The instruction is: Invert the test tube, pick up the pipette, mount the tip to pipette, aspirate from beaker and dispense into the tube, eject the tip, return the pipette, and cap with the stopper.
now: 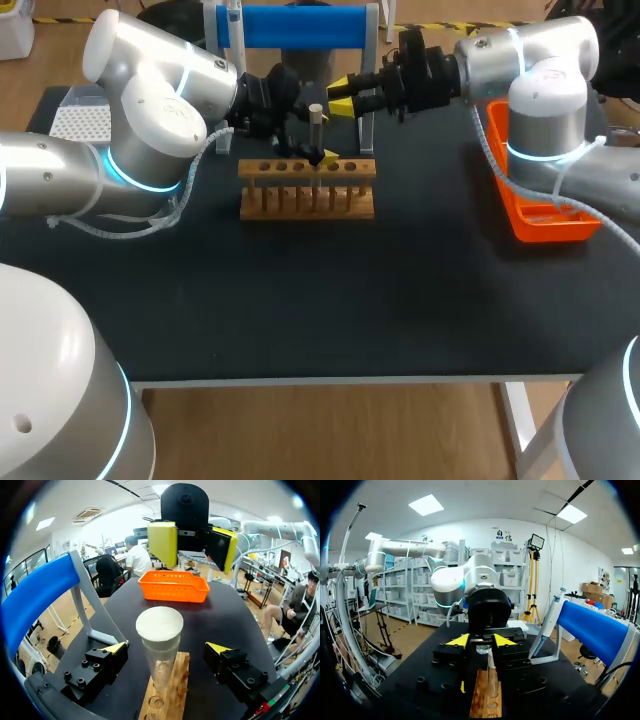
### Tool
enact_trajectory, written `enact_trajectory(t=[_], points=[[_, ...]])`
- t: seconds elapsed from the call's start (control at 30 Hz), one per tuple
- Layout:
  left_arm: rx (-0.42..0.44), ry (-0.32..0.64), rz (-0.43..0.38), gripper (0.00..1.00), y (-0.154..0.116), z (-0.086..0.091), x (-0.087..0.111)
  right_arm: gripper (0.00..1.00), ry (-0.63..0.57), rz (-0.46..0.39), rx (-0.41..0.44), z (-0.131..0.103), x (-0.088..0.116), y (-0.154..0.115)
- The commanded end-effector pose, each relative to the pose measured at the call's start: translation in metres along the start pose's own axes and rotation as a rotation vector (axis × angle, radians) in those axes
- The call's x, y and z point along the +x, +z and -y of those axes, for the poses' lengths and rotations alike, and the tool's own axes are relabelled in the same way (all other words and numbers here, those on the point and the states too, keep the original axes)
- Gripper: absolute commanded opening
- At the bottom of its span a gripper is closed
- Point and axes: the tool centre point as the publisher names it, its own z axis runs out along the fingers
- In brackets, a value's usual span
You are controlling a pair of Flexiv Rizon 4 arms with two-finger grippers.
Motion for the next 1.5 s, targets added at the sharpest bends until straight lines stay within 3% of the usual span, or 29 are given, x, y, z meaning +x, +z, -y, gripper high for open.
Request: enact_trajectory(t=[0.03, 0.4, 1.5], points=[[-0.002, 0.000, -0.003, 1.00, -0.001, 0.000, 0.000, 0.00, 0.009, -0.009, -0.031, 0.003, -0.002, 0.004], [-0.002, 0.000, -0.003, 1.00, -0.001, 0.000, 0.000, 0.00, 0.054, -0.018, -0.074, 0.002, -0.003, 0.014], [-0.002, 0.000, -0.003, 1.00, -0.001, 0.000, 0.000, 0.00, 0.077, -0.015, -0.086, 0.013, -0.017, 0.029]])
